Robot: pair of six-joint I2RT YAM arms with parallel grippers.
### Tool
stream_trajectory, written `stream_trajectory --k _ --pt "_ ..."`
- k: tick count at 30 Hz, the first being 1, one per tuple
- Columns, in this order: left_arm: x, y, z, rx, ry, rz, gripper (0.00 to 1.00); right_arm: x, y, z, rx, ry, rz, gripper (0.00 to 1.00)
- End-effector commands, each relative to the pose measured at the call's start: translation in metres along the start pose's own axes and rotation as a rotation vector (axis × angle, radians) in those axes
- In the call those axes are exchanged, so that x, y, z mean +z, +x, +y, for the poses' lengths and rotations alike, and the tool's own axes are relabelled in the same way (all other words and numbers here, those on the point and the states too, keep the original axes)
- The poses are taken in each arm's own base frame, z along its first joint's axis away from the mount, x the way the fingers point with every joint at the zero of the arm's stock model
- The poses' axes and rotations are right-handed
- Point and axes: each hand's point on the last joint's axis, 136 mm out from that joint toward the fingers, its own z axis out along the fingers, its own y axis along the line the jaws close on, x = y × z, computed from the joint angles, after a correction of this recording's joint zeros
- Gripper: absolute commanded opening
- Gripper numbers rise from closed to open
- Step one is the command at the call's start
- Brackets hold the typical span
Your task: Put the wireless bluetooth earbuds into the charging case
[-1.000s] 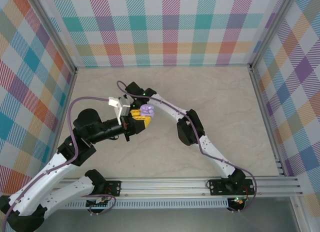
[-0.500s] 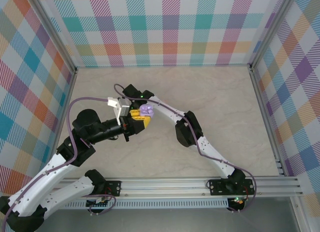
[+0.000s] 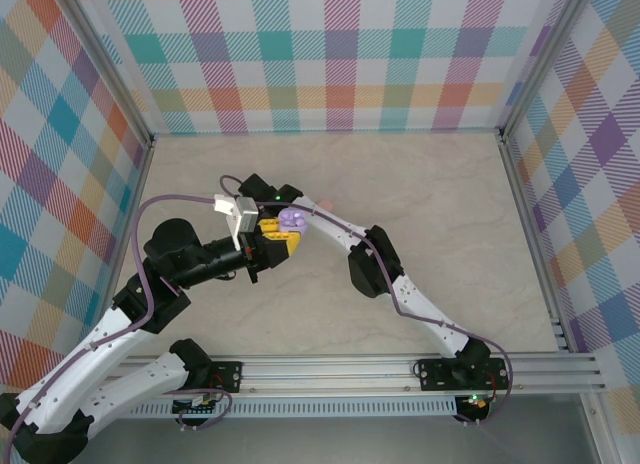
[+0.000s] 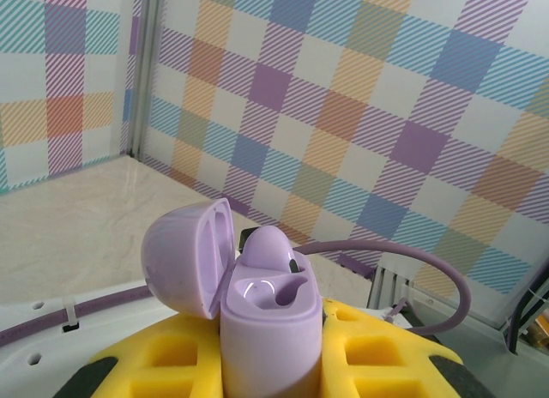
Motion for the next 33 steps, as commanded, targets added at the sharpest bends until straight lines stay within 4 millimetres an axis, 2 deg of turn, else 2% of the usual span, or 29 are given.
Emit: stream_trajectory --k 1,6,10,16,26,28,33 --pt "-0.005 -0.014 -0.011 0.029 0.021 -0.032 0.0 0.006 0.056 -0.047 -0.003 0.166 0.203 0.19" --pt "-0.004 -0.013 -0.011 0.024 0.023 -0.03 0.0 -0.017 0.062 -0.063 0.013 0.164 0.188 0.19" --pt "-0.002 -0.013 -0.01 0.023 0.023 -0.031 0.0 -0.038 0.076 -0.078 0.001 0.166 0.184 0.19" --pt "0.0 -0.012 -0.009 0.02 0.023 -0.026 0.0 -0.065 0.108 -0.099 -0.031 0.186 0.206 0.19" --pt "0.004 -0.011 -0.007 0.009 0.027 -0.021 0.0 -0.103 0.158 -0.12 -0.053 0.215 0.233 0.2" --pt "0.004 -0.012 -0.008 0.011 0.029 -0.024 0.0 -0.11 0.162 -0.122 -0.051 0.216 0.228 0.22" --pt "0.004 -0.011 -0.008 0.013 0.029 -0.021 0.0 -0.128 0.161 -0.125 -0.028 0.221 0.191 0.34"
